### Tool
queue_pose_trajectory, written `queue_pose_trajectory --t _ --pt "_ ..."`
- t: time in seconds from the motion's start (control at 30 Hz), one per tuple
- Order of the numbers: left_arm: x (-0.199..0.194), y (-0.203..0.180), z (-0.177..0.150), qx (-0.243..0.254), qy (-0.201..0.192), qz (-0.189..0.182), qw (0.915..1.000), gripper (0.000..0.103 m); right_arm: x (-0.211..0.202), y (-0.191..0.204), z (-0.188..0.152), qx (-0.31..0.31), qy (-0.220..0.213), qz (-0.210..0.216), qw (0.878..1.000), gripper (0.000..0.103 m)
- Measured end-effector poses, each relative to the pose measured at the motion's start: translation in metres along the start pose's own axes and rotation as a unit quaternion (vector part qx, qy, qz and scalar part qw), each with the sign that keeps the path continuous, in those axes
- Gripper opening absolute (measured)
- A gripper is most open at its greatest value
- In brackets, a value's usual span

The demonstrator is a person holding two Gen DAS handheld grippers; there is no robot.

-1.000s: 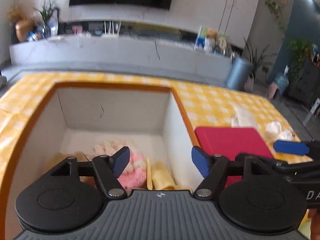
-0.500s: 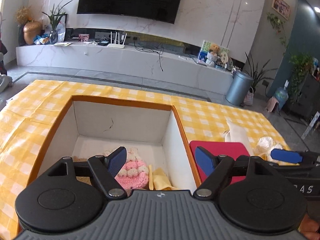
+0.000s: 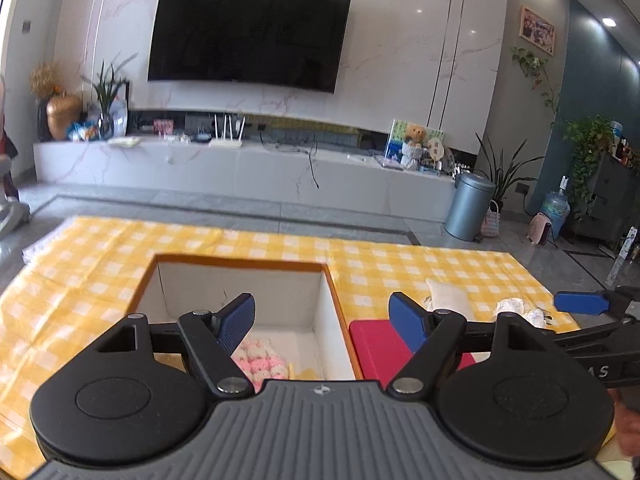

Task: Organize soft objects
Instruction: 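Withdraw both tools from the box toward the tissue pouch and plastic bundle, then grasp the white mesh bag with the left gripper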

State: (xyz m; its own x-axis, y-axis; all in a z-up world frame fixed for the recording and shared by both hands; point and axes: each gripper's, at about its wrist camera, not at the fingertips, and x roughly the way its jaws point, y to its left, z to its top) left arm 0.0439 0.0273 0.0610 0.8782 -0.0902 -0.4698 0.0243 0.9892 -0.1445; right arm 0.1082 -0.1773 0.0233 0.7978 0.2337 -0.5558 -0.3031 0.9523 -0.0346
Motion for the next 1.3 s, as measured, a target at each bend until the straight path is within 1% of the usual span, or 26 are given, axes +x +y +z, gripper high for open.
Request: queue_pose_trajectory --t 0.1,0.2,0.3,0.4,0.47,0.6,0.67,0.73,0.87,0.97,1.0,1.03,1.07,1.1,1.13,1.2,1.27,1.3 --pt "-0.009 -0.009 0.007 -0.004 0.0 0.001 1.0 0.088 -0.018 -0.017 0.001 -0.005 -0.015 -0.007 1.0 0.098" --pt "-0.022 -0.021 0.013 0.004 -0.005 -0.027 0.9996 0.088 -0.038 -0.038 0.002 0.004 -0.034 -0.024 0.999 0.098" --pt "-0.033 -0.038 0.014 0.023 -0.009 -0.045 0.9987 0.089 -0.056 -0.065 0.001 0.029 -0.046 -0.039 0.998 0.098" --pt "-0.036 -0.06 0.014 0.043 -0.005 -0.064 0.997 0.089 -0.066 -0.097 -0.004 0.073 -0.05 -0.064 0.994 0.1" --pt "-0.032 -0.076 0.013 0.055 0.002 -0.074 0.9957 0.089 -0.064 -0.116 -0.009 0.101 -0.044 -0.067 0.992 0.1" --pt "-0.011 -0.112 0.012 0.081 0.026 -0.079 0.9932 0.089 -0.041 -0.147 -0.025 0.152 -0.011 -0.069 0.986 0.1" --pt "0.008 -0.13 0.012 0.082 0.055 -0.089 0.9911 0.089 -0.026 -0.158 -0.034 0.164 0.009 -0.072 0.984 0.1" --pt "0.034 -0.148 0.009 0.094 0.09 -0.088 0.9876 0.089 -0.011 -0.168 -0.043 0.174 0.029 -0.077 0.981 0.1" --pt "0.084 -0.184 -0.006 0.145 0.132 -0.076 0.9776 0.089 0.008 -0.192 -0.059 0.213 0.065 -0.08 0.972 0.1" --pt "0.127 -0.208 -0.018 0.18 0.165 -0.064 0.9677 0.09 0.01 -0.205 -0.067 0.228 0.07 -0.087 0.967 0.1" --pt "0.142 -0.212 -0.021 0.182 0.176 -0.051 0.9661 0.09 0.011 -0.21 -0.068 0.231 0.069 -0.085 0.967 0.095" --pt "0.156 -0.215 -0.025 0.18 0.186 -0.034 0.9654 0.091 0.012 -0.214 -0.07 0.236 0.074 -0.1 0.964 0.095" --pt "0.169 -0.219 -0.029 0.186 0.199 -0.019 0.962 0.091 0.014 -0.219 -0.072 0.24 0.079 -0.107 0.961 0.099" --pt "0.182 -0.223 -0.033 0.202 0.212 -0.007 0.9563 0.091 0.016 -0.224 -0.075 0.246 0.079 -0.106 0.96 0.099" --pt "0.192 -0.228 -0.037 0.215 0.217 0.01 0.9522 0.091 0.018 -0.229 -0.078 0.253 0.079 -0.096 0.959 0.099" --pt "0.206 -0.234 -0.044 0.236 0.208 0.039 0.9484 0.091 0.023 -0.238 -0.084 0.268 0.085 -0.082 0.956 0.099" --pt "0.218 -0.236 -0.046 0.254 0.204 0.068 0.9429 0.092 0.028 -0.242 -0.085 0.277 0.091 -0.083 0.953 0.099" --pt "0.225 -0.235 -0.048 0.258 0.206 0.088 0.9398 0.092 0.028 -0.242 -0.086 0.278 0.091 -0.083 0.953 0.099"
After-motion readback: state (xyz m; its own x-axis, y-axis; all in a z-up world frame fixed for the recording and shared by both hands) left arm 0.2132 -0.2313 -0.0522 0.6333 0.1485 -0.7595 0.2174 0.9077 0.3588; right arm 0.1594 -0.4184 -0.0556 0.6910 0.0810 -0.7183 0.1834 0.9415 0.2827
